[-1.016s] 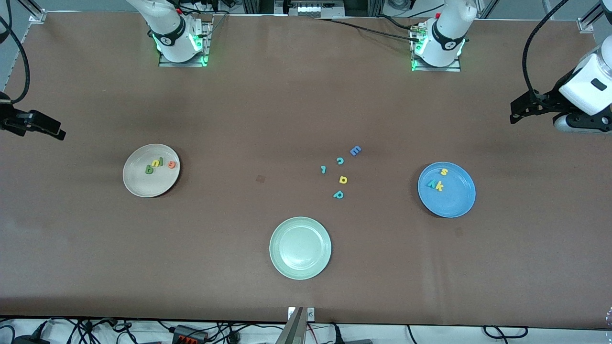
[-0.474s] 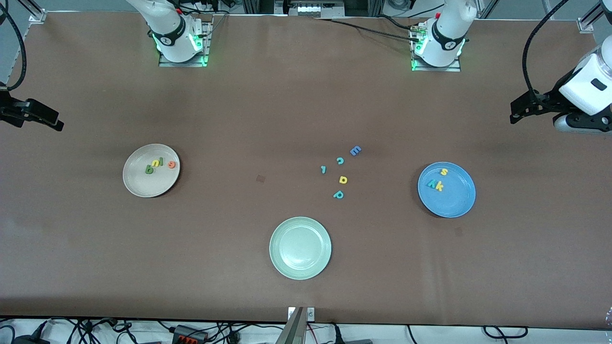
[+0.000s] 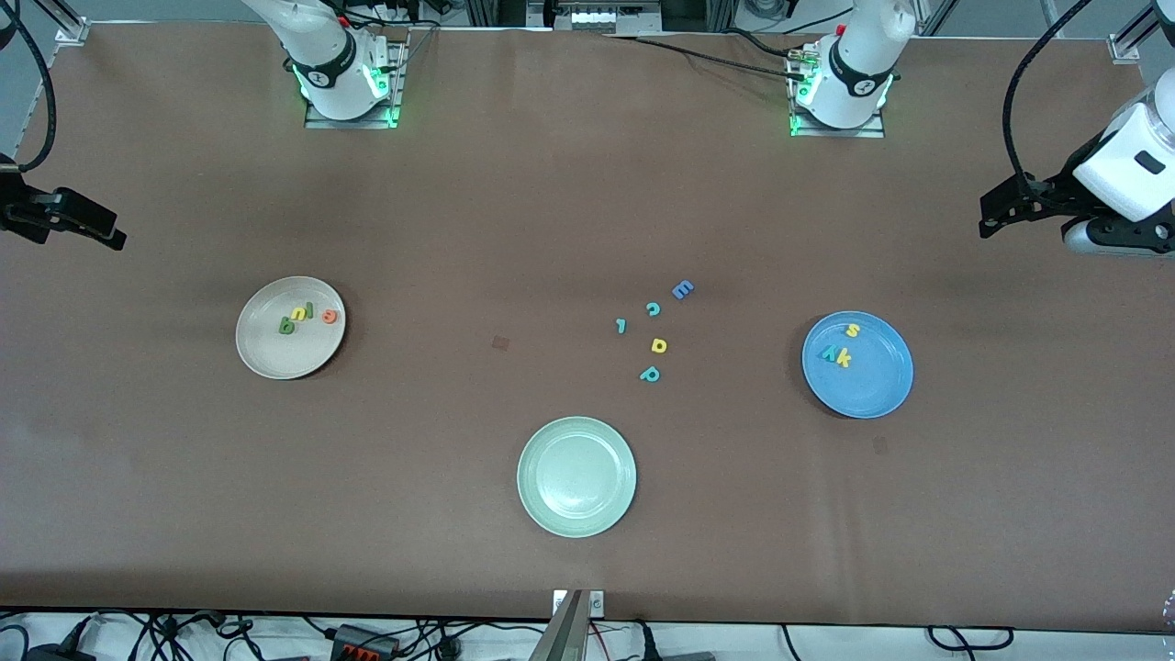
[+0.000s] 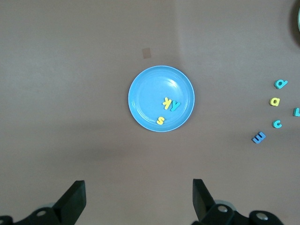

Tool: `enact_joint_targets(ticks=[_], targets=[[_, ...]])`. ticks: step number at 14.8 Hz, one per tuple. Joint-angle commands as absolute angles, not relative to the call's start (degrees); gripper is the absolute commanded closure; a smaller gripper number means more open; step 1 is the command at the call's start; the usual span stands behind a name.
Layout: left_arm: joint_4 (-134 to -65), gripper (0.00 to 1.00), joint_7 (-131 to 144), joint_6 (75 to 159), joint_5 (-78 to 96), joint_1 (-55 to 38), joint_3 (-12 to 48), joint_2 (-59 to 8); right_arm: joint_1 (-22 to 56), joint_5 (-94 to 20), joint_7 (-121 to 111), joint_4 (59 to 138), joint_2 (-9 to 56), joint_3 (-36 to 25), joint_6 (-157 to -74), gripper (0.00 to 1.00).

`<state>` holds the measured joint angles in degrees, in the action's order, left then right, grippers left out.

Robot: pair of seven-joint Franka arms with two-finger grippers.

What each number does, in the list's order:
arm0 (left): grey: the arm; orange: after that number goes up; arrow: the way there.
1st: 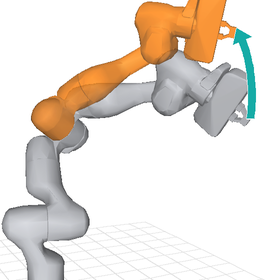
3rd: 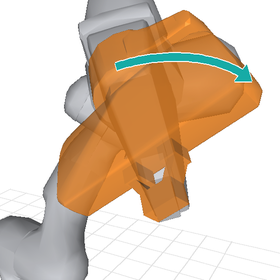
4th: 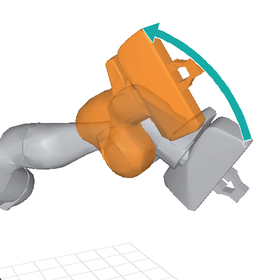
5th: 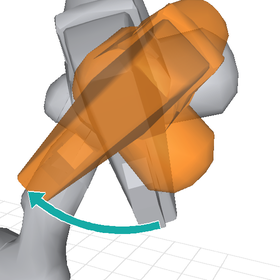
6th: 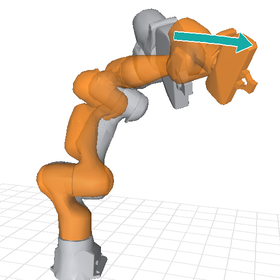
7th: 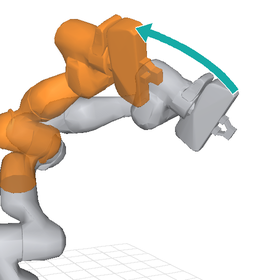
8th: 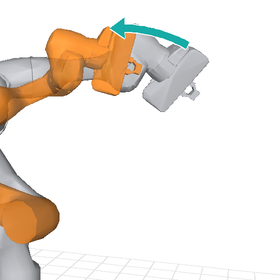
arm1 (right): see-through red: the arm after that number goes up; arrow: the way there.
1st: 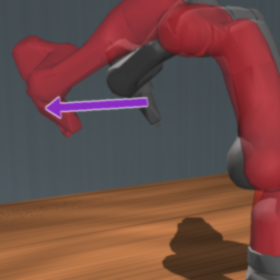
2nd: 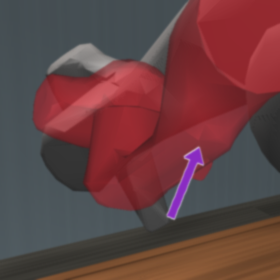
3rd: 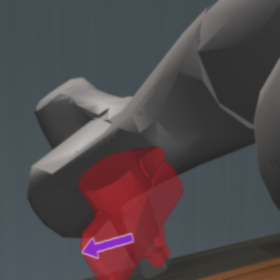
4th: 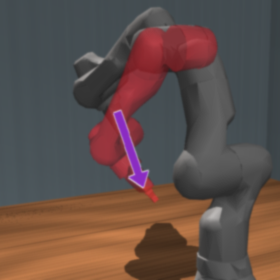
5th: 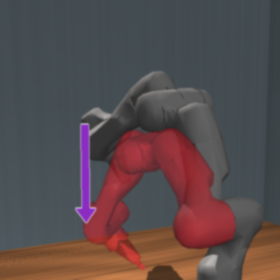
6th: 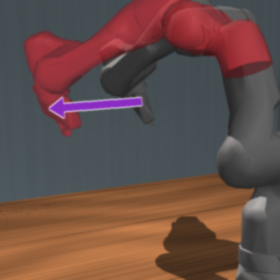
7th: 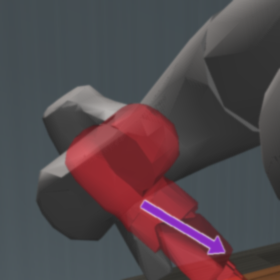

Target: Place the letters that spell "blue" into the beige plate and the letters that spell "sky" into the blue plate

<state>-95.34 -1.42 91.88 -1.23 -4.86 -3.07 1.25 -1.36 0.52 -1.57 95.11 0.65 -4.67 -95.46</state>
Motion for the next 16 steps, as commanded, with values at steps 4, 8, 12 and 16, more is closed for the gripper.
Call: enact_joint_targets(ticks=[4, 8, 12, 16], targets=[[-94.8, 0.00, -2.5, 91.1, -0.5, -4.8, -3.3, 1.7, -1.3, 2.8, -2.3, 96.9, -0.7, -3.3, -95.4, 0.00], [-94.8, 0.00, -2.5, 91.1, -0.5, -4.8, -3.3, 1.7, -1.4, 2.9, -2.3, 97.0, -0.8, -3.0, -95.4, 0.00], [-94.8, 0.00, -2.5, 91.1, -0.5, -4.8, -3.3, 1.7, -1.4, 2.9, -2.3, 97.1, -0.7, -3.0, -95.4, 0.00], [-94.8, 0.00, -2.5, 91.1, -0.5, -4.8, -3.3, 1.7, -1.4, 3.0, -2.3, 97.1, -0.7, -3.0, -95.5, 0.00]])
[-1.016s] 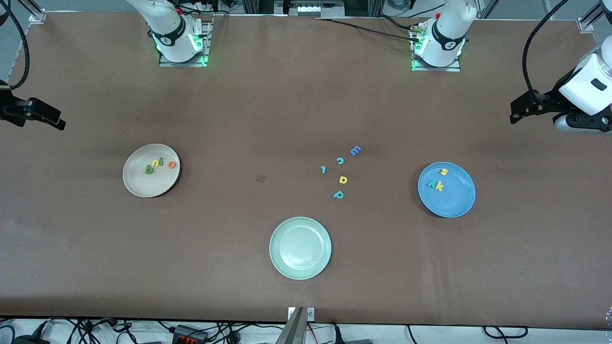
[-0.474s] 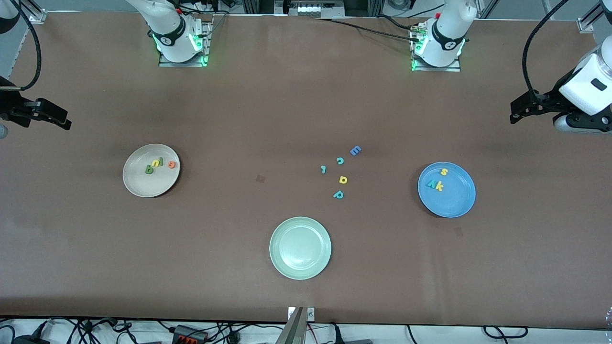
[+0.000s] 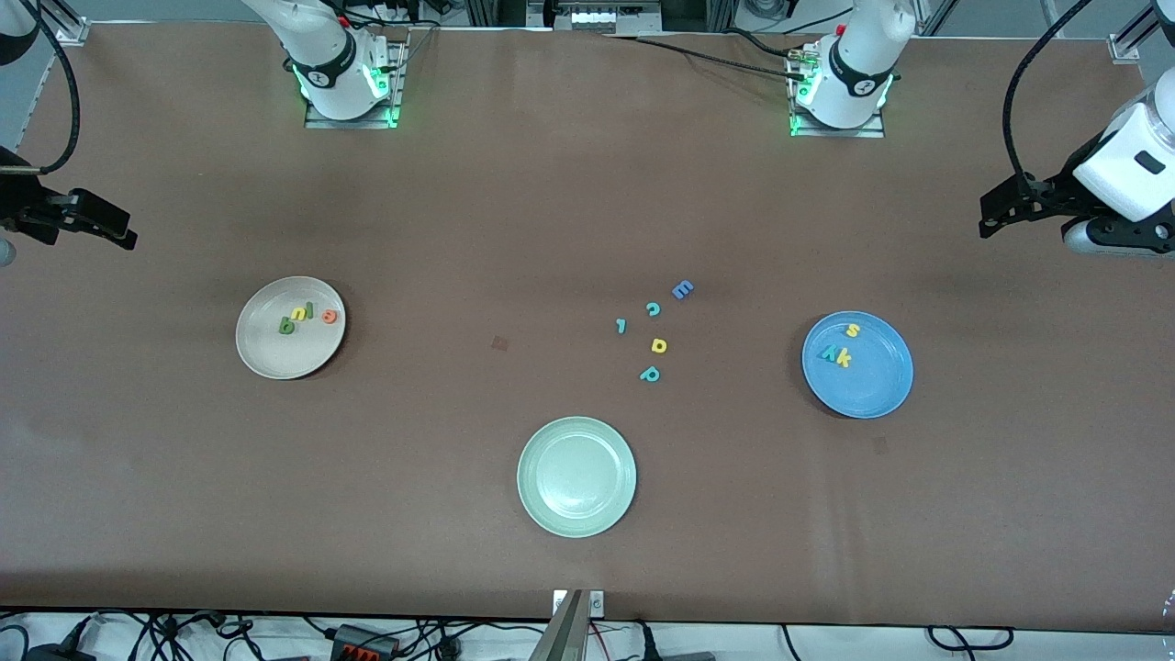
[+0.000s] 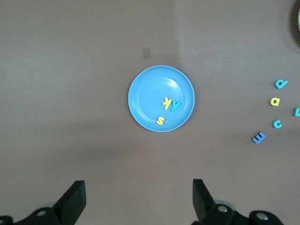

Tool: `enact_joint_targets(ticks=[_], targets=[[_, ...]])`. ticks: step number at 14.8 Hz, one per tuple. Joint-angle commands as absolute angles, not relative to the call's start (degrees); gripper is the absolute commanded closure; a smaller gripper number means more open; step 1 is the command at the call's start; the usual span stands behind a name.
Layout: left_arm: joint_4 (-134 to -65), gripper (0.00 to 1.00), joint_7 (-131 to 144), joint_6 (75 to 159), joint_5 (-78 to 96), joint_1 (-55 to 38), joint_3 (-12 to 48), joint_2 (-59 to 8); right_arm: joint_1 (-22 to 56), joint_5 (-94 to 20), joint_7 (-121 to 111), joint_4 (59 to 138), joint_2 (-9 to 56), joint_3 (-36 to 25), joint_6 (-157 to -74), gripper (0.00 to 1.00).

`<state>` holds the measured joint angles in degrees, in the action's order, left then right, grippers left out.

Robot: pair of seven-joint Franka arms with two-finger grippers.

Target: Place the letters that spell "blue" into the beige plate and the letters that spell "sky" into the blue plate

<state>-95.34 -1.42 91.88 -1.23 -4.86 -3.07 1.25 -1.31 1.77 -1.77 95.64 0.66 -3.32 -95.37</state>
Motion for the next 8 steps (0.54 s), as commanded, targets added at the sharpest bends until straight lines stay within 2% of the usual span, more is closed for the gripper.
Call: enact_joint_targets(ticks=[1, 8], targets=[[-94.8, 0.00, -2.5, 91.1, -0.5, -4.8, -3.3, 1.7, -1.4, 3.0, -2.3, 97.0, -0.7, -3.0, -95.6, 0.00], [-94.8, 0.00, -2.5, 91.1, -0.5, -4.7, -3.3, 1.7, -1.4, 4.1, -2.3, 97.0, -0.6, -3.0, -95.8, 0.00]])
